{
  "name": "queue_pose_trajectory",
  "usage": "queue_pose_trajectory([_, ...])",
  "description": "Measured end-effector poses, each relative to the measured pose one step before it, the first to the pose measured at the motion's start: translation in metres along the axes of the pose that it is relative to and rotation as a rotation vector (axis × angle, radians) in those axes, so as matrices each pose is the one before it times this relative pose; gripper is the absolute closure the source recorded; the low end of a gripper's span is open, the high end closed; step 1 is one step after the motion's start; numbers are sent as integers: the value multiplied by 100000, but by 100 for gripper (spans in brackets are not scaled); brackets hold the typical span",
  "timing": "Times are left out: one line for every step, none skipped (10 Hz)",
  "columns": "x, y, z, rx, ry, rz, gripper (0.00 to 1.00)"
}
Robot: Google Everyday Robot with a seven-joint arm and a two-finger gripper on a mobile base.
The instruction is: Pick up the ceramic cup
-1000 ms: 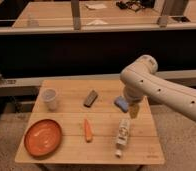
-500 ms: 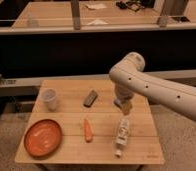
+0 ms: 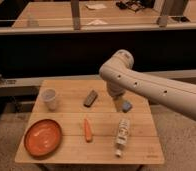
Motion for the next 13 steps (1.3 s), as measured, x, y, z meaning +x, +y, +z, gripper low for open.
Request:
queue_pose_trajectory([-563,-304,-12,288,-100,-579,20])
queue_pose_trajectory([-734,-393,-23,271,-94,-772,20])
queue_pose_trajectory([-635,-478,-6,428,-219,-978,20])
queue_pose_trajectory([-138,-473,-9,814,-136,-1140,20])
queue_pose_trajectory([-441,-517,91,796,-215,-1307,20])
queue_pose_trajectory([-508,-350,30,401,-167,-882,20])
queue_pose_trajectory([-1346,-840,23,926,-403,-1912,20])
queue_pose_trajectory([-631,-528,63,740,-218,-858,20])
queue_pose_trajectory([-153,-336,107,397,-50,-193,20])
queue_pose_trajectory([-368,-491,100,899,-329,-1369,20])
queue_pose_trajectory([-379,-702,237,1060,-376,-1474,20])
queue_pose_trajectory([-534,-533,140,583,-271,-1077,20])
queue_pose_trajectory([-1053,-726,267,782,-606,-2022,20])
